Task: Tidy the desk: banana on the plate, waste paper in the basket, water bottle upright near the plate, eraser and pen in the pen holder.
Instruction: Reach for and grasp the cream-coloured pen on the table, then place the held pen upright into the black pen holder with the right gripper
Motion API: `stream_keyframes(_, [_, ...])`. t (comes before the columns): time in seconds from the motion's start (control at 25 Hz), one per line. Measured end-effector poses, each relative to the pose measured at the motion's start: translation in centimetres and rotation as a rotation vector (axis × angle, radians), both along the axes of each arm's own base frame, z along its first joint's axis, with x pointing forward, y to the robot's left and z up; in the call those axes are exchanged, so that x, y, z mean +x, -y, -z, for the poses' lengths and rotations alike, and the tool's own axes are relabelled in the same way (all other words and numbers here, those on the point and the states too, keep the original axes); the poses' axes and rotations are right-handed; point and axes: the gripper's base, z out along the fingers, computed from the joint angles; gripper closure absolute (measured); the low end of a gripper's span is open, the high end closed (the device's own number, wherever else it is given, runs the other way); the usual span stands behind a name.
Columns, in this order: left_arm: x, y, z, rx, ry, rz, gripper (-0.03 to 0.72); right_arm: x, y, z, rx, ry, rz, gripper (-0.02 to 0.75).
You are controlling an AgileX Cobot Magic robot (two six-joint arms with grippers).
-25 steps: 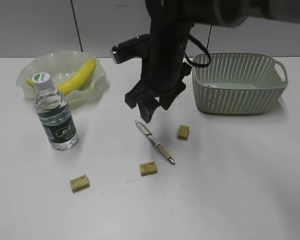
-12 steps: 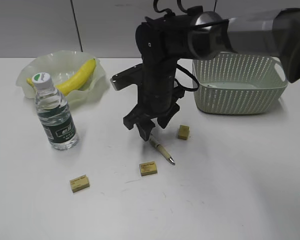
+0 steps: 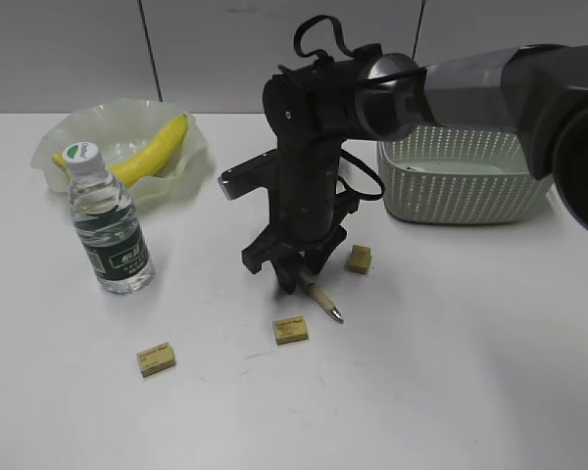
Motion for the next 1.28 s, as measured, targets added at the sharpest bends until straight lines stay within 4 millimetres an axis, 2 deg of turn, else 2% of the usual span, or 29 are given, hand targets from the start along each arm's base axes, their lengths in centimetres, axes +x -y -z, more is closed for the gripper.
stream_keyframes(0.04, [0.0,0.0,0.0,0.000,0.000,0.000,0.379,0.0,0.0,0.0,-0.002,-0.003,0.000,0.367])
stream_keyframes(0.16, [0.0,0.0,0.0,0.000,0.000,0.000,0.379,-0.1,0.1,-0.1,-0.014,-0.019,0.000,0.607])
stream_keyframes(0.2, [0.0,0.0,0.0,0.000,0.000,0.000,0.379,-0.1,0.1,-0.1,-0.018,-0.024,-0.001,0.629])
stream_keyframes(0.36, [0.0,0.0,0.0,0.000,0.000,0.000,0.379,0.4,-0.4,-1.9,0.000,-0.003,-0.002,0.626])
stream_keyframes(0.48, [0.0,0.0,0.0,0.000,0.000,0.000,0.379,1.1,-0.9,-5.9,0.069,0.083,-0.003,0.626])
stream_keyframes(0.72, [0.0,0.0,0.0,0.000,0.000,0.000,0.379,1.9,-0.9,-18.4,0.295,0.450,0.016,0.626])
stream_keyframes(0.84, [0.0,0.0,0.0,0.000,0.000,0.000,0.379,2.8,0.5,-21.6,0.339,0.615,0.077,0.626])
stream_keyframes(1.04, [0.0,0.0,0.0,0.000,0.000,0.000,0.379,5.7,3.0,-22.5,0.447,0.738,0.210,0.626])
stream_keyframes(1.16, [0.0,0.0,0.0,0.000,0.000,0.000,0.379,7.2,4.2,-22.0,0.526,0.796,0.285,0.626])
stream_keyframes(1.28, [0.0,0.0,0.0,0.000,0.000,0.000,0.379,8.0,4.6,-20.8,0.602,0.850,0.305,0.626])
